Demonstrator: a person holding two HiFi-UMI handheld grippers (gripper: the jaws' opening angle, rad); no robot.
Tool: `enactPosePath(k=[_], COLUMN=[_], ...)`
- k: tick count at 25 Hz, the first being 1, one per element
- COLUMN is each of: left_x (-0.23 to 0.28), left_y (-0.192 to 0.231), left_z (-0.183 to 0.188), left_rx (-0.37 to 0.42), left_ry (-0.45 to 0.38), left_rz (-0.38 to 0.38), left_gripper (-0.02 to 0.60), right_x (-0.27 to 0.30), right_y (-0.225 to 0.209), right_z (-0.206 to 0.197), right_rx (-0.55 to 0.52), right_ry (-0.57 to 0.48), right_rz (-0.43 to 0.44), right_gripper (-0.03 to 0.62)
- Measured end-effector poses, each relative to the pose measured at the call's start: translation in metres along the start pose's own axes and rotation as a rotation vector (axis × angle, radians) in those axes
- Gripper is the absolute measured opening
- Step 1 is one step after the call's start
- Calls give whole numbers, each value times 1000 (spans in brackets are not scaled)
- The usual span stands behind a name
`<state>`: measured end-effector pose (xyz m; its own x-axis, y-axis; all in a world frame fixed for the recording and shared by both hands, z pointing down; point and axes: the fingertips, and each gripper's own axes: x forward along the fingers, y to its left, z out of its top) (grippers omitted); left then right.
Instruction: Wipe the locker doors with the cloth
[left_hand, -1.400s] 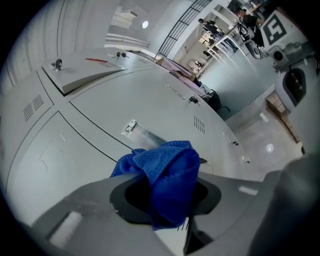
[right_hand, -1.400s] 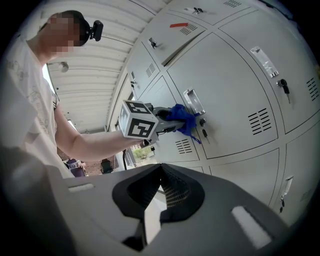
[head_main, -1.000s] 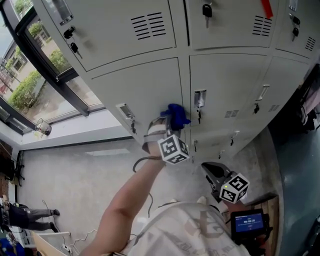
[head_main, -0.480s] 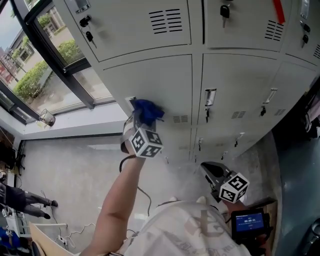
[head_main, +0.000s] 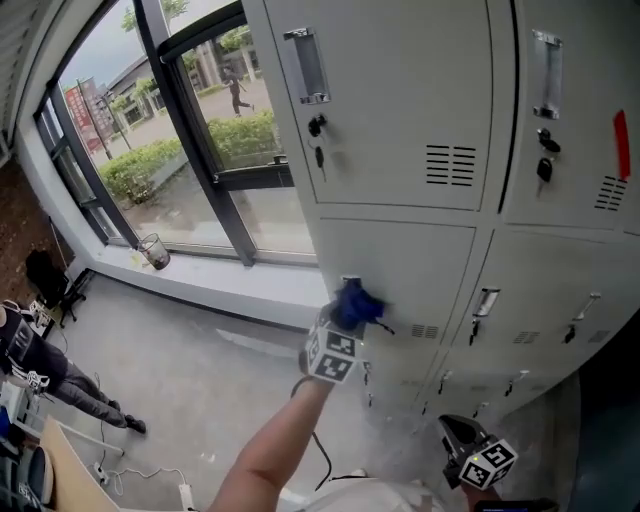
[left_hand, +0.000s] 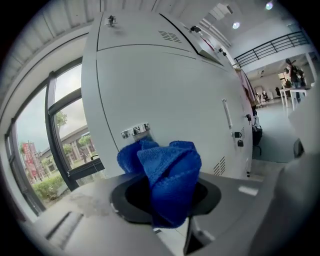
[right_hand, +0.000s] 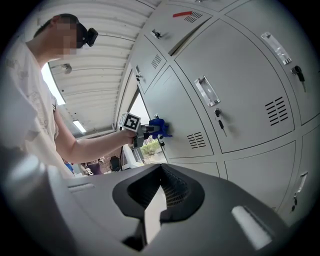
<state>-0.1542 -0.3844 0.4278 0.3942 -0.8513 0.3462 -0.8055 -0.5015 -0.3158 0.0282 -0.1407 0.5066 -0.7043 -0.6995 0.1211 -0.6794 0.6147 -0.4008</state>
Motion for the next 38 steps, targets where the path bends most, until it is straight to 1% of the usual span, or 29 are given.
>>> enactPosePath(k=[4,7,9,12,14,17,20,22,24,25,26,27,31,32,34,36,38], left_x=[-8,-9,-12,-17,-17,-7,5,10,13,15,17,20,25,25,26,25,22], left_y=[10,15,27,49,51,34,20,9,-1,-6,-11,-16,-34,-41,-57,-66,-59], left_z=[-7,-14,-16,-28,-50,-85,-107,-112,-105,-98,-92,-87,-73,-70,-56,-40,-29], left_rx=[-41,-109,-105,-70,-27,89,196,233,244,227,188,127,-168,-228,-313,-385,-472], left_ry=[-16,-27,-41,-57,-46,19,96,106,71,46,22,3,-50,-67,-115,-165,-200], left_rz=[11,4,37,102,123,117,103,90,81,70,52,30,-41,-58,-86,-78,-16], left_gripper=[144,144,144,144,144,144,146,146,146,146,146,146,146,146,147,147,146], right_x=[1,1,7,15,12,9,15,16,16,16,15,14,6,4,1,-2,-5], right_y=[-3,-2,-1,-2,-4,-5,-1,2,4,4,4,4,4,3,1,-1,-2], right_z=[-3,-4,0,5,-3,-10,-6,-5,-6,-6,-7,-8,-7,-7,-7,-7,-5], right_rx=[8,6,3,-12,-10,4,-12,-16,-6,-2,-1,-1,8,9,12,16,16], right_ry=[-4,4,-4,-15,-7,16,16,15,18,19,19,18,10,8,5,-2,-10], right_rz=[-6,-18,-16,-12,-15,-27,-20,-17,-22,-26,-29,-33,-56,-61,-69,-75,-81], right_gripper=[3,3,3,3,3,3,3,3,3,3,3,3,3,3,3,3,3])
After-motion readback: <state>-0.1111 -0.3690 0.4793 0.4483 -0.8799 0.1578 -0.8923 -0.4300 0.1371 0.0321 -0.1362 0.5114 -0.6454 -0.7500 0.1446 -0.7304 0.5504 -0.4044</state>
